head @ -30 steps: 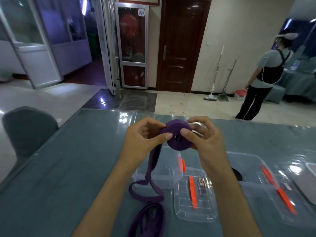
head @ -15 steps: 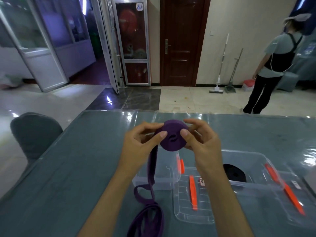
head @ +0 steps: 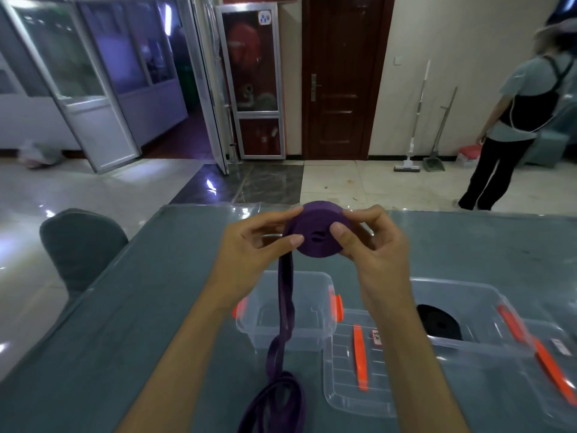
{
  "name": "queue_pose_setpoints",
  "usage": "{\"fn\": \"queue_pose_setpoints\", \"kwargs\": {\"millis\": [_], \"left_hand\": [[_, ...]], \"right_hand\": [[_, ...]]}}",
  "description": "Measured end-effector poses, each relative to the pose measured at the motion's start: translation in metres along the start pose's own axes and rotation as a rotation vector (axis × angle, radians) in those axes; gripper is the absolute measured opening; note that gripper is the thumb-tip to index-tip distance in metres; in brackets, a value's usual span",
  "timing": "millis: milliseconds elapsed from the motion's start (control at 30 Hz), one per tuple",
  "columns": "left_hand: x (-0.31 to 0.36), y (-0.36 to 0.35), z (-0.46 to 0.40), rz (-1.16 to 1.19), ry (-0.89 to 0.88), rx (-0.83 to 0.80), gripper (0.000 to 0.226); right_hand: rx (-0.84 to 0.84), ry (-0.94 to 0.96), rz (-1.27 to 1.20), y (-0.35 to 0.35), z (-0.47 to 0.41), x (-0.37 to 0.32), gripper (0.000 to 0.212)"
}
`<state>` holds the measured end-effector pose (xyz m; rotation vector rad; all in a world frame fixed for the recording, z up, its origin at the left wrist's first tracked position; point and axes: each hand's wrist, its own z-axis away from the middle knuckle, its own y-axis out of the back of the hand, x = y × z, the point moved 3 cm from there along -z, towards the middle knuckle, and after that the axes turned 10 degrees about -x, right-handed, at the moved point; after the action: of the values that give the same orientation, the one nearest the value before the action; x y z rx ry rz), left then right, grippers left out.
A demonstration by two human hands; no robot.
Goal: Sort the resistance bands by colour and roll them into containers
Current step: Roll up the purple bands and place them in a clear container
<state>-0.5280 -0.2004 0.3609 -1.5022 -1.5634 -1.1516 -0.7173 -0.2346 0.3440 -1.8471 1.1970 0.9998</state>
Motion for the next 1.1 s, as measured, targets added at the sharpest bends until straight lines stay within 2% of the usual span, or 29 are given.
{"fn": "queue_pose_setpoints", "kwargs": {"millis": [133,233,300,400,533,633,733,867,933,1000,1100], "left_hand": [[0.008,0.015,0.002,-0.042,-0.071,0.071,0.034],[0.009,0.024,0.003,0.032,-0.081,0.085,0.032],[0.012,0.033,0.001,0.049,-0.082,0.046,0.037],[0.016,0.055,-0.001,0.018,-0.097,0.034,0.034],[0.013,0.087,0.002,0.07,-0.1,0.087,0.023],[0.006,0.103,0.008,0.132,-0.07,0.019,0.025],[-0.002,0.122,0.018,0.187,-0.059,-0.017,0.03],[-0.011,0.137,0.032,0.215,-0.075,0.084,0.023],[-0.02,0.137,0.04,0.244,-0.045,0.12,0.019],[-0.029,0.137,0.046,0.284,-0.003,0.074,0.022],[-0.037,0.14,0.049,0.278,0.025,-0.017,0.035]], "right_hand": [[-0.074,-0.051,0.014,-0.009,-0.008,-0.01,0.031],[-0.024,0.013,0.057,-0.024,-0.012,-0.019,0.028],[0.033,0.04,-0.01,-0.037,-0.012,-0.018,0.023],[0.034,-0.014,-0.098,-0.057,-0.01,-0.01,0.027],[0.032,-0.056,-0.019,-0.082,-0.008,-0.007,0.028],[0.1,-0.015,0.001,-0.101,-0.009,-0.006,0.038],[0.078,-0.043,-0.002,-0.12,-0.005,0.004,0.03],[0.024,-0.175,0.018,-0.133,0.002,0.014,0.027],[0.055,-0.158,0.08,-0.137,0.005,0.014,0.028],[0.108,-0.107,0.105,-0.144,0.008,0.014,0.03],[0.134,-0.099,0.102,-0.149,0.015,0.021,0.022]]}}
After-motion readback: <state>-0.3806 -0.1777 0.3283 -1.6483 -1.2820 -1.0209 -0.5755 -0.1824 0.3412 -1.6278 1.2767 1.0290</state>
